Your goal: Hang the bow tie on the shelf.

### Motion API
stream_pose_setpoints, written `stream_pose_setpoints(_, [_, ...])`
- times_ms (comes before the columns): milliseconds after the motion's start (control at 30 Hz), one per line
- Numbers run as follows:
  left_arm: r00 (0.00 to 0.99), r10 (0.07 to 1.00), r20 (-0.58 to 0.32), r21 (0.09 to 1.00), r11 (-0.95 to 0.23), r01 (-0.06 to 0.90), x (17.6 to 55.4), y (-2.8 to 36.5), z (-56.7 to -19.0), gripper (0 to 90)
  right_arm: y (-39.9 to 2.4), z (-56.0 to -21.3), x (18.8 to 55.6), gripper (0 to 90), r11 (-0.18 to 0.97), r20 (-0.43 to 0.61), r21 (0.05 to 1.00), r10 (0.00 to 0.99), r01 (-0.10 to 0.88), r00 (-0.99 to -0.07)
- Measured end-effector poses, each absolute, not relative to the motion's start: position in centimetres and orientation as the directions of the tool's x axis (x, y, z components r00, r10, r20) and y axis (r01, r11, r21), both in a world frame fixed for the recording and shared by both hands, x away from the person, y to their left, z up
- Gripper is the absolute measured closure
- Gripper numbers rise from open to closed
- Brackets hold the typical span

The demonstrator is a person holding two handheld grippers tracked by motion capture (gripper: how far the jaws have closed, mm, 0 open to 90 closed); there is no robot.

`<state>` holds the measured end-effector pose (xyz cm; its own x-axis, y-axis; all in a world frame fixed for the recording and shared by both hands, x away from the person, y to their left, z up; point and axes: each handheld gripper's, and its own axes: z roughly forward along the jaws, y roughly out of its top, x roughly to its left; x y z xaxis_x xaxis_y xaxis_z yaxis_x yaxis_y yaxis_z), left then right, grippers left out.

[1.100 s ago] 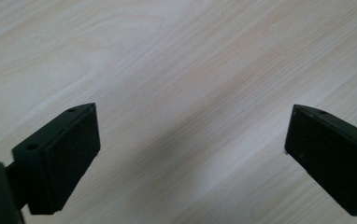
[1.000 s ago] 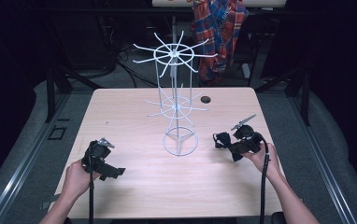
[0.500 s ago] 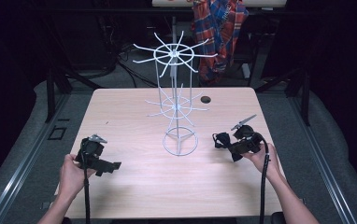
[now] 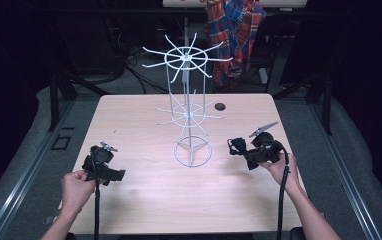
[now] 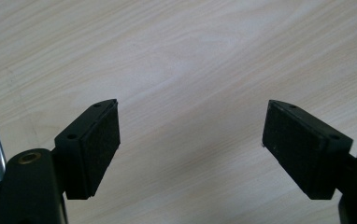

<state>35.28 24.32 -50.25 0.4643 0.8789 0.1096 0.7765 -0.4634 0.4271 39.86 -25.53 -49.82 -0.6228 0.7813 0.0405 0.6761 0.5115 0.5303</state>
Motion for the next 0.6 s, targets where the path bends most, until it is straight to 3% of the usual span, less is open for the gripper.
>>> stream_pose_setpoints(367, [0.462,0.881,0.100,0.418,-0.459,0.784,35.4,24.4,-50.3,18.4,-25.7,-48.5,39.4,73.5,0.465,0.069,0.614,0.773,0.638,-0.631])
stream_pose_setpoints(600, [0.476,0.874,0.093,0.367,-0.475,0.800,35.7,24.4,-50.8,18.3,-25.7,-47.2,39.1,73.6,0.411,0.116,0.672,0.764,0.617,-0.635])
